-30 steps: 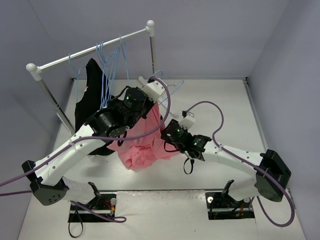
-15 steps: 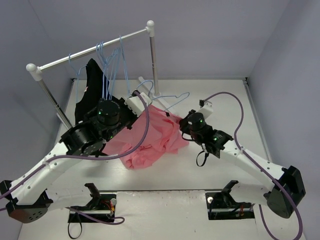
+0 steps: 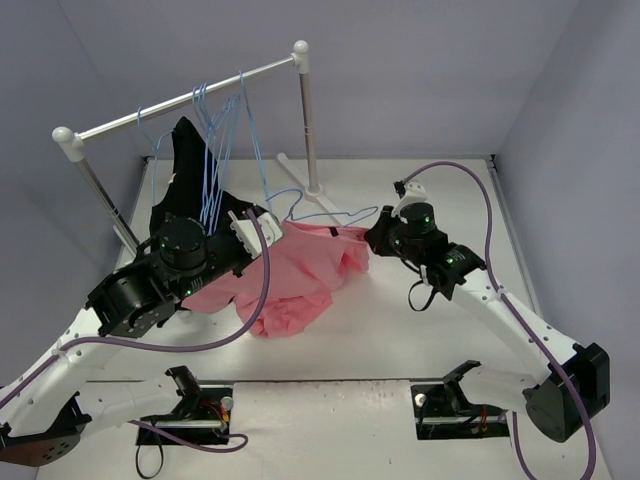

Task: Place the t-shirt on the hanger

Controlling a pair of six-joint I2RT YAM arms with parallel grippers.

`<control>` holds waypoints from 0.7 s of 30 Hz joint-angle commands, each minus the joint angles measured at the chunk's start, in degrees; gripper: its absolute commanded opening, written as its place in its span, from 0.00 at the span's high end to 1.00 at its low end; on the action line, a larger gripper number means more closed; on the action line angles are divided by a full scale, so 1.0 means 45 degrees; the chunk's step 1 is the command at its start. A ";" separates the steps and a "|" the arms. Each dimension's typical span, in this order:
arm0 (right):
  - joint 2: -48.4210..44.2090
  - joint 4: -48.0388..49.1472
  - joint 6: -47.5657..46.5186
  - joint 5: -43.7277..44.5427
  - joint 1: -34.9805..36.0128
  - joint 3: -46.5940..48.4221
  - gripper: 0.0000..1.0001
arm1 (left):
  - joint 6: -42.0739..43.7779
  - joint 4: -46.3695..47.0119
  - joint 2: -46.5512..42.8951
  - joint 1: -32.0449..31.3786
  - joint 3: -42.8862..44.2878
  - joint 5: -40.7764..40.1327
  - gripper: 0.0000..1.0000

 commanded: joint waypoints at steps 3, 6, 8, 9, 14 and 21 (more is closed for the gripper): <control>0.0421 -0.1246 -0.1889 -0.0768 -0.0798 0.0975 1.00 | 0.0470 0.0476 -0.0748 0.0136 0.0333 0.0317 1.00; 0.0418 -0.1544 -0.2141 -0.0965 -0.0914 0.1265 1.00 | 0.0587 -0.0082 -0.0590 0.0136 0.0453 0.0308 1.00; 0.0404 -0.1676 -0.2336 -0.1144 -0.0918 0.1579 1.00 | 0.0671 -0.0321 -0.0467 0.0127 0.0438 0.0432 1.00; 0.0420 -0.1743 -0.2448 -0.1147 -0.0918 0.1737 1.00 | 0.0703 -0.0348 -0.0435 0.0120 0.0404 0.0463 1.00; 0.0473 -0.2203 -0.2847 -0.1003 -0.0976 0.2356 1.00 | 0.0921 -0.0487 -0.0171 0.0136 0.0337 0.0464 1.00; 0.0336 -0.2319 -0.3161 -0.1038 -0.0993 0.3079 1.00 | 0.1485 -0.0853 0.0546 0.0136 0.0736 0.0812 1.00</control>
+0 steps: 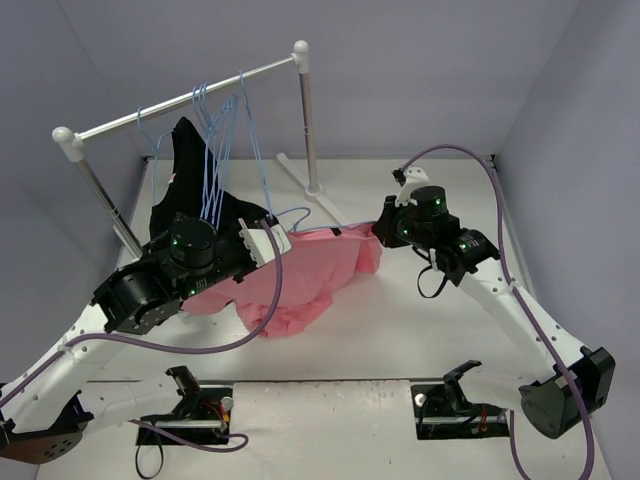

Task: Place the t-shirt on the hanger

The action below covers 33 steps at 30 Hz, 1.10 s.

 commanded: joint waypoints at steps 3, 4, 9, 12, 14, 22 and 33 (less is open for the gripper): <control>0.0000 -0.0088 -0.0785 0.0440 -0.0170 0.1300 1.00 | 0.0804 0.0262 0.0677 0.0109 0.0914 0.0051 1.00; 0.0067 -0.0146 -0.0858 0.0424 -0.0157 0.1450 1.00 | 0.0868 0.0253 0.0783 0.0109 0.0975 0.0009 1.00; 0.0363 -0.0700 -0.1255 0.0100 -0.0153 0.2608 0.97 | 0.0973 0.0386 0.1508 0.0109 0.1595 0.0197 1.00; 0.0492 -0.0835 -0.1481 -0.0239 -0.0127 0.3231 0.94 | 0.1065 0.0887 0.1882 0.0096 0.1819 0.0499 1.00; 0.0631 -0.0949 -0.1763 -0.0391 -0.0114 0.3519 0.92 | 0.1061 0.1368 0.1951 0.0109 0.1845 0.0655 1.00; 0.0980 -0.1445 -0.2194 -0.0638 0.0061 0.4187 0.95 | 0.0534 0.2524 0.2611 0.0109 0.1991 0.1577 1.00; -0.0508 -0.1992 -0.0200 0.3608 0.0022 0.2803 0.64 | -0.0338 0.3218 0.2559 0.0109 0.1325 0.0767 1.00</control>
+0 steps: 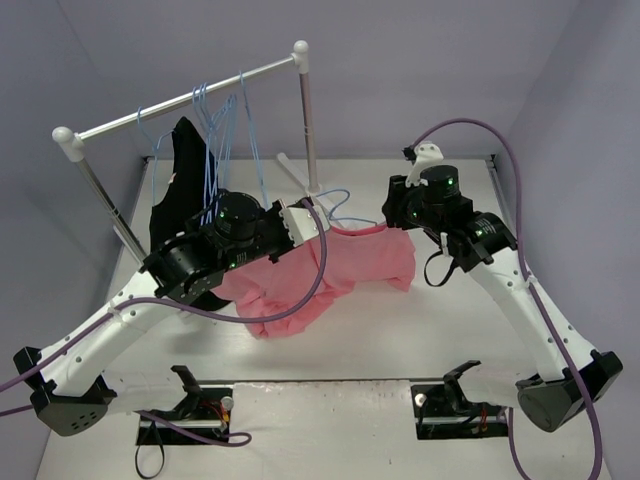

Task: Place the t-shirt on the hanger

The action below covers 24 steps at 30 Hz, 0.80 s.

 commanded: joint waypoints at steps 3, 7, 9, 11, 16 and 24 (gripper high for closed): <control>-0.1931 0.0179 0.2247 0.2526 0.0030 -0.1215 0.64 | -0.0960 0.1600 -0.0167 0.0090 0.0149 -0.0709 1.00; -0.2378 0.0217 0.3758 0.2411 0.0031 -0.1848 0.62 | -0.1903 0.1791 -0.0013 0.0071 0.0073 -0.0790 1.00; -0.2451 0.0230 0.4292 0.2538 0.0062 -0.2104 0.59 | -0.2107 0.1925 0.0008 0.0090 0.0032 -0.0756 1.00; -0.2440 0.0321 0.4938 0.2657 0.0094 -0.2261 0.58 | -0.2401 0.1984 0.0008 0.0090 -0.0007 -0.0729 1.00; -0.2131 0.0994 0.5711 0.2442 0.0130 -0.2514 0.56 | -0.2670 0.2172 -0.0031 0.0070 -0.0049 -0.0676 1.00; -0.1893 0.2479 0.6981 0.1943 0.0128 -0.3145 0.50 | -0.3123 0.2323 -0.0109 0.0070 -0.0106 -0.0690 1.00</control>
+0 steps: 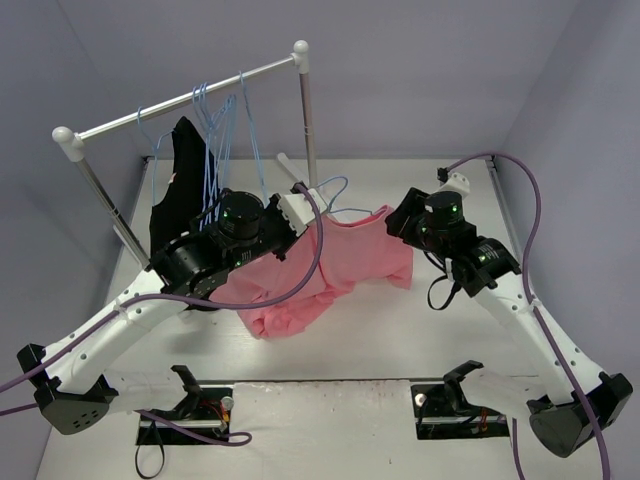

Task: Place the t-shirt on the hanger

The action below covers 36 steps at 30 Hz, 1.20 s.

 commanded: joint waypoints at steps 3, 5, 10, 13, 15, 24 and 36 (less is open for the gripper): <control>0.0127 0.2038 0.1379 -0.0077 0.0102 -0.0335 0.50 | -0.0512 0.1502 -0.0297 0.0070 0.0102 -0.0001 1.00; 0.0171 0.2219 0.1541 -0.0054 0.0113 -0.0390 0.49 | -0.0512 0.1510 -0.0344 0.0070 0.0083 0.0014 1.00; 0.0370 0.2648 0.1857 -0.0186 0.0170 -0.0467 0.49 | -0.0531 0.1491 -0.0366 0.0070 0.0063 0.0143 1.00; 0.0523 0.2904 0.1953 -0.0291 0.0191 -0.0460 0.49 | -0.0504 0.1482 -0.0417 0.0070 0.0024 0.0178 1.00; 0.0696 0.3008 0.2032 -0.0453 0.0211 -0.0449 0.49 | -0.0467 0.1485 -0.0432 0.0070 0.0024 0.0181 1.00; 0.0501 0.3292 0.2536 -0.0369 0.0505 -0.1125 0.57 | -0.0340 0.1428 -0.0379 0.0070 0.0044 0.0054 1.00; 0.0314 0.3577 0.2704 -0.0073 0.0777 -0.1464 0.60 | -0.0316 0.1432 -0.0328 0.0070 0.0063 0.0186 1.00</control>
